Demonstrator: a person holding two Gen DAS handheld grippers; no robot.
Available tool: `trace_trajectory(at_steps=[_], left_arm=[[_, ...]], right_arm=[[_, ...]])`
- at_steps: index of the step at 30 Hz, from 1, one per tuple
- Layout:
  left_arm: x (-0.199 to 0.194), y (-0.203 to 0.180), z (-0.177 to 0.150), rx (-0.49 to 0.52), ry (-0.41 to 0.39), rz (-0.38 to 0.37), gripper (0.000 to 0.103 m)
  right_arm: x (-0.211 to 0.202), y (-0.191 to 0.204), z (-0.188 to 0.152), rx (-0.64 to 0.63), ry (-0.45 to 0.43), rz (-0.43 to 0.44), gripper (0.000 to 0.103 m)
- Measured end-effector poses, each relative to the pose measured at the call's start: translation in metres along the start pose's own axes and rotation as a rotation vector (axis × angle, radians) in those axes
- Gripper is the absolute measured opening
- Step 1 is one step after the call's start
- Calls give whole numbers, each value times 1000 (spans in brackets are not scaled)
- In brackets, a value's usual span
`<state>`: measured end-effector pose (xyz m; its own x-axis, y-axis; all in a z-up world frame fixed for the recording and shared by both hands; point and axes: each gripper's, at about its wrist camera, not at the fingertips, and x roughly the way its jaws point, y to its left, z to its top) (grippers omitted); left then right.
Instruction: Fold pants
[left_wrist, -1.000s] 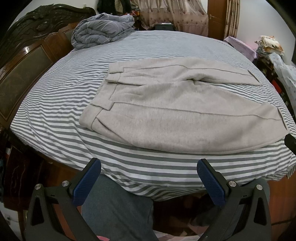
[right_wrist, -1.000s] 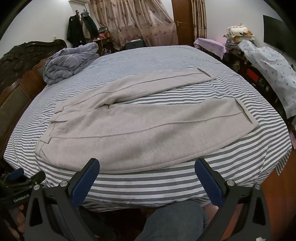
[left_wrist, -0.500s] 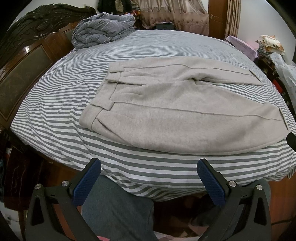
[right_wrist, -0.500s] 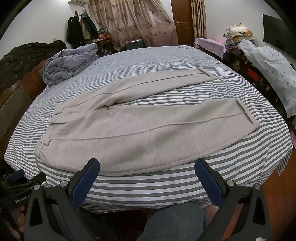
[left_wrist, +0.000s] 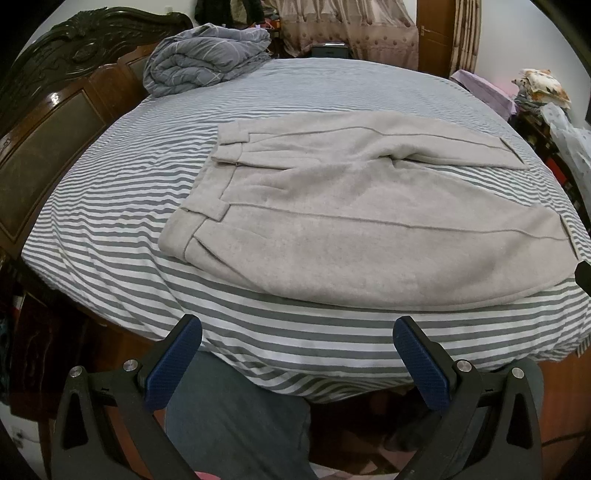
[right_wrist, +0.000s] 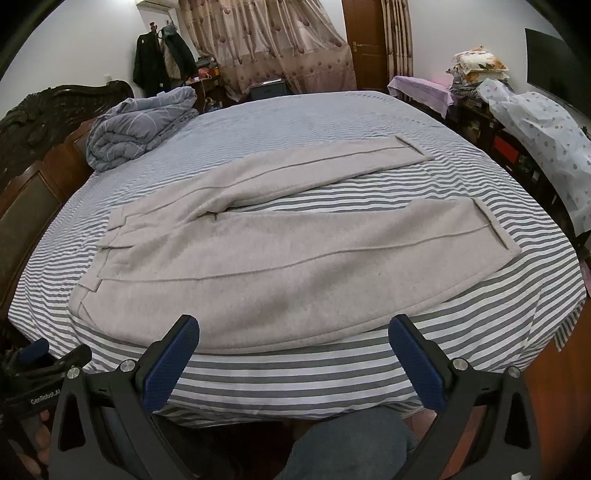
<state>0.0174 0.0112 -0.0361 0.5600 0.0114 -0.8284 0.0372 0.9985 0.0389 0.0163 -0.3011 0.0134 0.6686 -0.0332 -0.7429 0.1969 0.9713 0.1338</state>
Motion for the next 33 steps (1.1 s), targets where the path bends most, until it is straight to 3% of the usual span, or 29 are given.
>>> trace_trajectory(at_steps=[17,25,31,33], left_arm=[[12,10,17,-9,-22,-28,103],[31,66,65,-102,-62,-2,101],[52,117,115,-153,-91,7,85],[60,133,134,-173,-87,-36,84]], right_arm=[[15,2,6,1,20,37,102],[34,7,22,-12,45,64,102],[54,10,33,2,68,77,102],[63,13,38,-5,79,70,102]])
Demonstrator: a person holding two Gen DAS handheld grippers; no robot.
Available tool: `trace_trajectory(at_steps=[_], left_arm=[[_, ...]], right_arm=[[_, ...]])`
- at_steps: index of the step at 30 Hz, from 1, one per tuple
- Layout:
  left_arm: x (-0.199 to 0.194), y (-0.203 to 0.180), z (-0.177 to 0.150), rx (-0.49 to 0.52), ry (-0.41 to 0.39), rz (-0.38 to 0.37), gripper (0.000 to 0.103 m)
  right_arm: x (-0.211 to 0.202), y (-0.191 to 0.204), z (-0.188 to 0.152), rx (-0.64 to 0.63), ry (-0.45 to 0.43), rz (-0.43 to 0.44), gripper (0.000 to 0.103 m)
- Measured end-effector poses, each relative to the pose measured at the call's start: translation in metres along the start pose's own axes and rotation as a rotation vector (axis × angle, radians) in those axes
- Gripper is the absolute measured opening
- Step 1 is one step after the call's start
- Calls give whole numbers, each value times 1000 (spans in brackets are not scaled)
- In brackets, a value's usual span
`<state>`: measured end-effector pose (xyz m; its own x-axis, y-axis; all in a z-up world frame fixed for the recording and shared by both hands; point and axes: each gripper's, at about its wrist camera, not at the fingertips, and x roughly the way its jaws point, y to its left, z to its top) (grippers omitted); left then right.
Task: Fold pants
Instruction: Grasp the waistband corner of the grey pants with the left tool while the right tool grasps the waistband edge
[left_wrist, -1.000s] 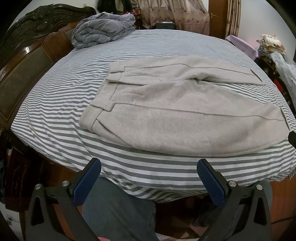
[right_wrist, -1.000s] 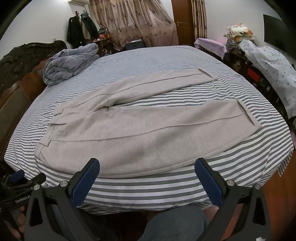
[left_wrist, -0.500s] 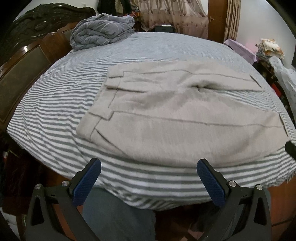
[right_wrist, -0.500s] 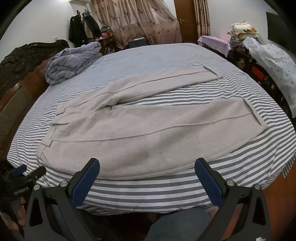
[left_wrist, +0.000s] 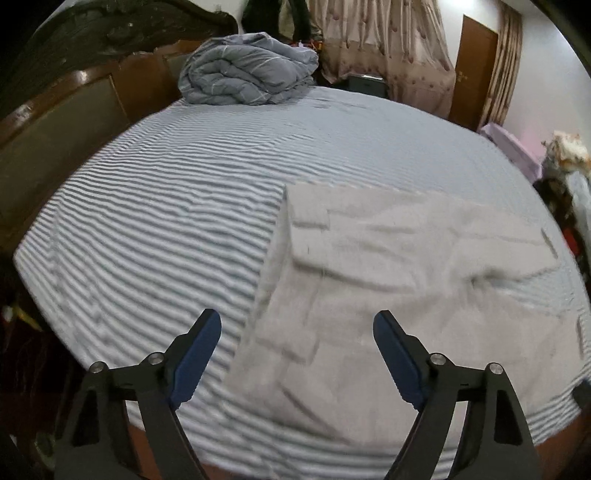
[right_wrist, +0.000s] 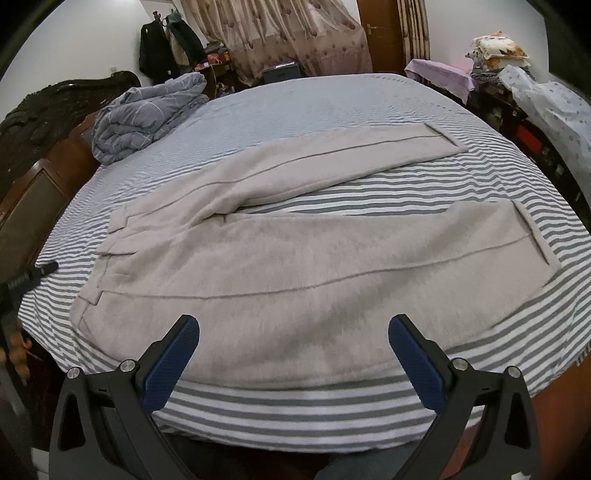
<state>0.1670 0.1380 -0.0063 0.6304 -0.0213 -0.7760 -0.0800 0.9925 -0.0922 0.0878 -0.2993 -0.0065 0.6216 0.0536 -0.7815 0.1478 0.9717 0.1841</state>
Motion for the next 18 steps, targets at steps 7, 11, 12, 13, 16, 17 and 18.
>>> trace_trajectory(at_steps=[7,11,12,13,16,17,18], left_arm=[[55,46,74,-166,49,-167,72],[101,61,107,-246,114,-228,52],[114,64,114,-265,135,-256,49],[123,64,117,-287,151,-274,48],[154,70,130,-346,199,-319,43],[162,71,133,-358,209,-332,43],[170,73,136,-368,219,-340,43]], right_arm=[[31,4,17,-12,40,-33,102],[53,7,27,-9,69,-47,102],[57,8,29,-10,75,-50,102],[63,9,31,-13,81,-52,102],[77,14,37,-20,95,-64,102],[81,15,39,-19,99,-64,102],[86,17,41,-16,104,-64,102]])
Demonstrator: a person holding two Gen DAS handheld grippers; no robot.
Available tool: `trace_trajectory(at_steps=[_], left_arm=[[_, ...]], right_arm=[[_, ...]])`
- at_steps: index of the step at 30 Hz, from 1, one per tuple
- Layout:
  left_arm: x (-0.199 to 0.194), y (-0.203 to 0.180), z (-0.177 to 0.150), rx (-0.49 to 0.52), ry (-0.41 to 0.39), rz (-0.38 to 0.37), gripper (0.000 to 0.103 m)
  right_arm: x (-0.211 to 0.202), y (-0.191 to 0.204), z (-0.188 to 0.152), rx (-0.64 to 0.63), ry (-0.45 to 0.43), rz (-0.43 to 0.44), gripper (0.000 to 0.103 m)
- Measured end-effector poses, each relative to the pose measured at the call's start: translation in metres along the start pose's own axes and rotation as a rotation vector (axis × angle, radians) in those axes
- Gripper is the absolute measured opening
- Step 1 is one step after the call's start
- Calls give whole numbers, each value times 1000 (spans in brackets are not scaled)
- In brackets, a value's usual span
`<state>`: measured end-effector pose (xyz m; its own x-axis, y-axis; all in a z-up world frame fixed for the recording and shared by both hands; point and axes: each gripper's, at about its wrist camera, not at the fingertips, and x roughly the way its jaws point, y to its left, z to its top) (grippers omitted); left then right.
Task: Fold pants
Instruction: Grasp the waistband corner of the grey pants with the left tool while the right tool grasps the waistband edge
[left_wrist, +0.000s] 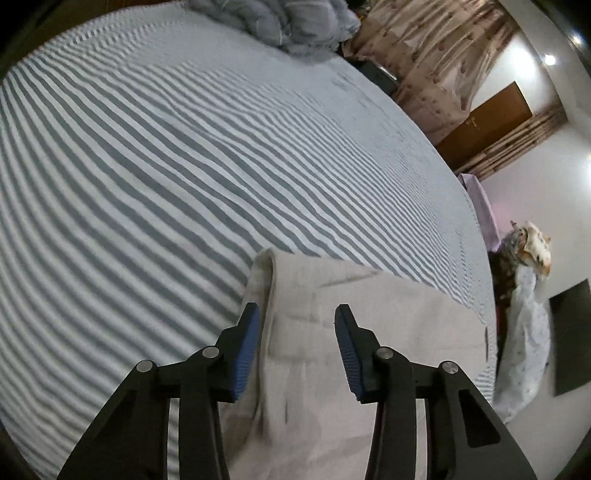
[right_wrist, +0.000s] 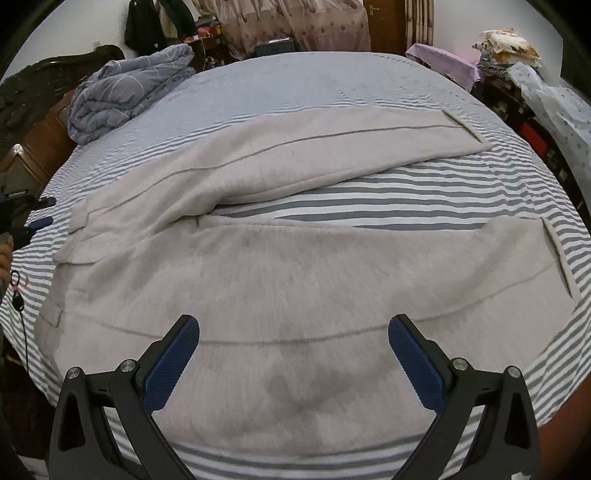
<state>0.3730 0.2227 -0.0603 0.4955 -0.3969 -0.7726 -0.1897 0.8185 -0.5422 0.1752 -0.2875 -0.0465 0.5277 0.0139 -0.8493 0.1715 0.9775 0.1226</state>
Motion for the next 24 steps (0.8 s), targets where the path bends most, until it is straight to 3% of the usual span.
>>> trace_trajectory(at_steps=[5,10,14,20,24], left_arm=[[24,14,12,-56,26,-39,43],[45,18,20,-83,66,-115,35],[60,16,30,-71,67,-114,34],[80,20,37,-118,57,-139,34],[78,27,30,-125,4,-166,23]], right_arm=[[20,9,8,-15,26,-8,102],[35,19,16,-50,37,-26,101],[43,26,30,-78,40,-3,101],[54,33,79,-124,29,83,101],[72,41,129,-245,18,81,101]])
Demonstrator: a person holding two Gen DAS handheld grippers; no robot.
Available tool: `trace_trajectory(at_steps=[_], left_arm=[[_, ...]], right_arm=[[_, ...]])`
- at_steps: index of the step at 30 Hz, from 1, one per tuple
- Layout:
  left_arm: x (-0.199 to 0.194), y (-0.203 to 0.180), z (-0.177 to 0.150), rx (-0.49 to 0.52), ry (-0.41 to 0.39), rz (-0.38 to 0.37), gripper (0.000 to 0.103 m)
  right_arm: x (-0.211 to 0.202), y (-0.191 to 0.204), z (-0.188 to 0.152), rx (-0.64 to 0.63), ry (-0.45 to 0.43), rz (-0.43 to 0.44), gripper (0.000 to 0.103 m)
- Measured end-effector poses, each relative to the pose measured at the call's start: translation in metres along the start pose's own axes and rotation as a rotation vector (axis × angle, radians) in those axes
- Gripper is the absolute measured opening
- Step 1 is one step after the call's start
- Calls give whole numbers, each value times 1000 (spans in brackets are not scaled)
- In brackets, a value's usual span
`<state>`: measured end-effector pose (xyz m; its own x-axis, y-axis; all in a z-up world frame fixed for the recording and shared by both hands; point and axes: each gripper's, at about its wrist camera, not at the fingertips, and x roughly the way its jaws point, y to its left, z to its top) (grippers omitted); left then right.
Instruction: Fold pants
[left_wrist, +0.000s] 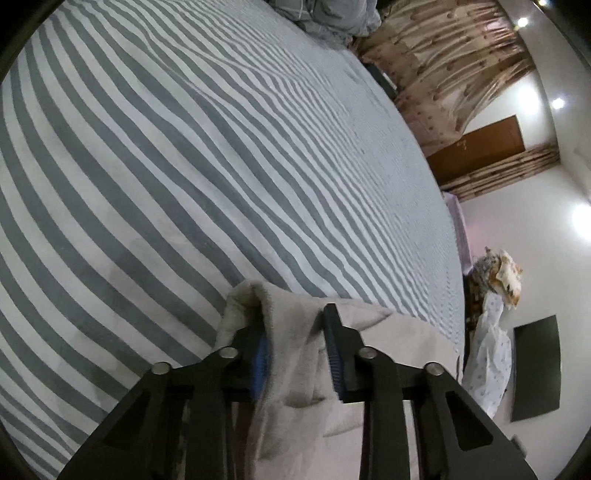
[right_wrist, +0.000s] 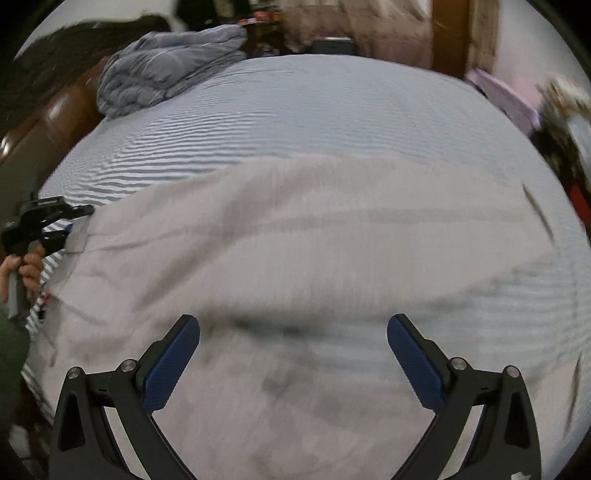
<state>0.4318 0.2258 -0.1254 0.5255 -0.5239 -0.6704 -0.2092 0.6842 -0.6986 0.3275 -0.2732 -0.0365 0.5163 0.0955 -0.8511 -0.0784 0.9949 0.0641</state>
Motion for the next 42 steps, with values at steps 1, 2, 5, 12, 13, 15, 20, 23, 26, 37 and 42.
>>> trace_trajectory(at_steps=[1,2,5,12,13,15,20,23,26,37,42], left_arm=[[-1,1,-1,-1,-14,-19,20],[-3,2,-2,5,-32,-28,15],[-13,3,-6,29,-86,-50,8],[-26,4,-8,27,-170,-88,7],[-28,3,-9,35,-184,-93,7],[-32,4,-9,39,-197,-104,7],[-21,7,-7,43,-192,-70,6],[-16,13,-4,28,-189,-70,7],[-13,18,-5,29,-186,-63,7],[-17,8,-14,65,-193,5,6],[-35,-17,-23,126,-210,35,6]], right_arm=[[8,-1,17,-38,6,6,99],[17,-3,34,-71,14,11,96],[46,-7,81,-152,46,29,80],[121,6,154,-404,192,50,68],[129,8,159,-440,210,43,68],[140,5,171,-485,216,23,67],[162,-2,192,-524,289,72,63],[178,0,195,-534,369,148,56],[187,1,190,-581,425,196,58],[144,-14,130,-586,298,153,9],[87,-10,102,-573,166,24,5]])
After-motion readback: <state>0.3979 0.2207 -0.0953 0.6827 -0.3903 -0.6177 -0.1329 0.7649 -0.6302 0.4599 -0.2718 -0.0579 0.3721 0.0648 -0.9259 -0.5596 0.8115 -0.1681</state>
